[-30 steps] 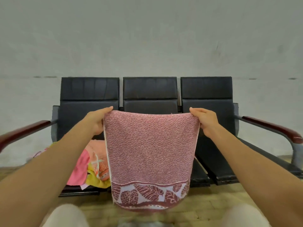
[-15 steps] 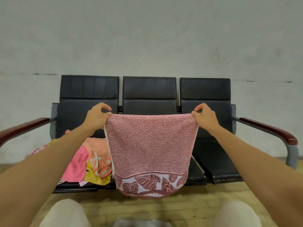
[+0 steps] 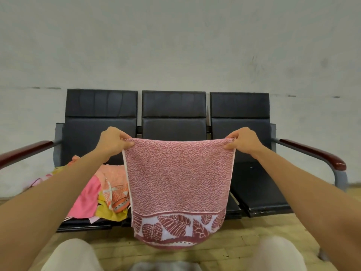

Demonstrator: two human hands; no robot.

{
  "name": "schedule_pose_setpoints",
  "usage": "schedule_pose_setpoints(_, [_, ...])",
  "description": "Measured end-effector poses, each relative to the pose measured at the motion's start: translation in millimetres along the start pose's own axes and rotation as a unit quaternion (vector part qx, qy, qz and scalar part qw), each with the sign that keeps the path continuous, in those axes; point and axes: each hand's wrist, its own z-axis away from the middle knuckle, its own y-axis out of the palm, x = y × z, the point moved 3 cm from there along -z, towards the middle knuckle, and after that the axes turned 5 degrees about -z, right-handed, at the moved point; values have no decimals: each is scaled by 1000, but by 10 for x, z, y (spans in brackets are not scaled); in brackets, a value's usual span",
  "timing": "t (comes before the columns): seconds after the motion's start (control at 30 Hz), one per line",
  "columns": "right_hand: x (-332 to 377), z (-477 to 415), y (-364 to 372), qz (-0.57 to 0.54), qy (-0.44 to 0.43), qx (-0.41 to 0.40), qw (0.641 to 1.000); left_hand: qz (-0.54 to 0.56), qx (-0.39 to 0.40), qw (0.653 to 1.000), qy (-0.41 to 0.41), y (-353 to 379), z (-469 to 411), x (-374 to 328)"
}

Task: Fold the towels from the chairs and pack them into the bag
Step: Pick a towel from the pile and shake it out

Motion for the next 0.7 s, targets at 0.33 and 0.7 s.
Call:
schedule_pose_setpoints(0.33, [-368,-365,405,118,-11,-74,990,-44,-59,997,-20,669,-230,152])
schedule_pose_setpoints(0.7, [-879,-1024,1236,7,62,19,998,206,64,956,-199,1714,-713,563])
